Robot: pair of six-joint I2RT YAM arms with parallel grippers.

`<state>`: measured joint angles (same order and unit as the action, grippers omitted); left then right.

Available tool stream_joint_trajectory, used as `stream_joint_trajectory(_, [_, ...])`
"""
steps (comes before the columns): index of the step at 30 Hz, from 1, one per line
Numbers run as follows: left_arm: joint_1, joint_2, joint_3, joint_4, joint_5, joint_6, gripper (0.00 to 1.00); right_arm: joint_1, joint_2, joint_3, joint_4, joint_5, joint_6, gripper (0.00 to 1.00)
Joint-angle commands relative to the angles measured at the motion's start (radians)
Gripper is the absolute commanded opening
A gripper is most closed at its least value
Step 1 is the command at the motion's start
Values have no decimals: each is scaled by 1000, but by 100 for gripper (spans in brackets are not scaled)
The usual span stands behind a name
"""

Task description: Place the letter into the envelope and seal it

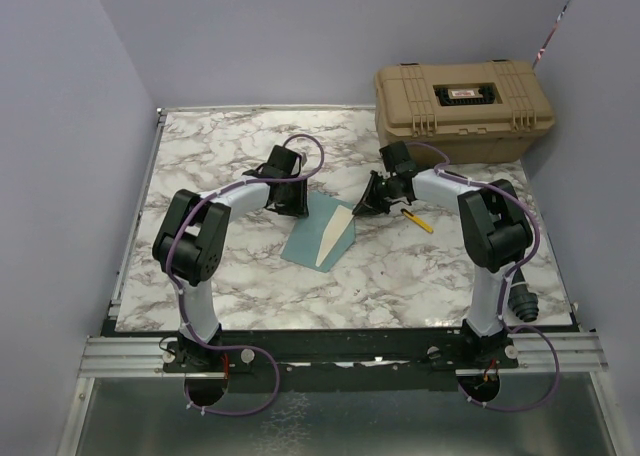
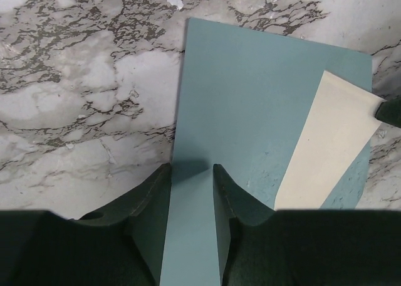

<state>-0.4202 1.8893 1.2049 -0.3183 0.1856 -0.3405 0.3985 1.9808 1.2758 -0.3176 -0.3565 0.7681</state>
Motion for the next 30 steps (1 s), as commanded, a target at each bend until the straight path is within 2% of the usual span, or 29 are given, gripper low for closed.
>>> stream_joint_trajectory(1, [-16,54,-1,-19,0,1,34,5,10,33,24,-51,-7,5])
stream_joint_trajectory(7, [-26,70,1,-30,-11,-1,31,5,9,28,54,-87,17,6])
stream_joint_trajectory(15, [-33,78,4,-35,-13,1,33,5,44,12,77,-96,30,10])
stream_joint_trajectory(21, [-32,81,11,-36,24,23,39,4,71,20,78,-76,2,1])
stream_joint_trajectory(30, [-32,110,24,-36,113,69,42,3,157,113,39,-170,-85,0])
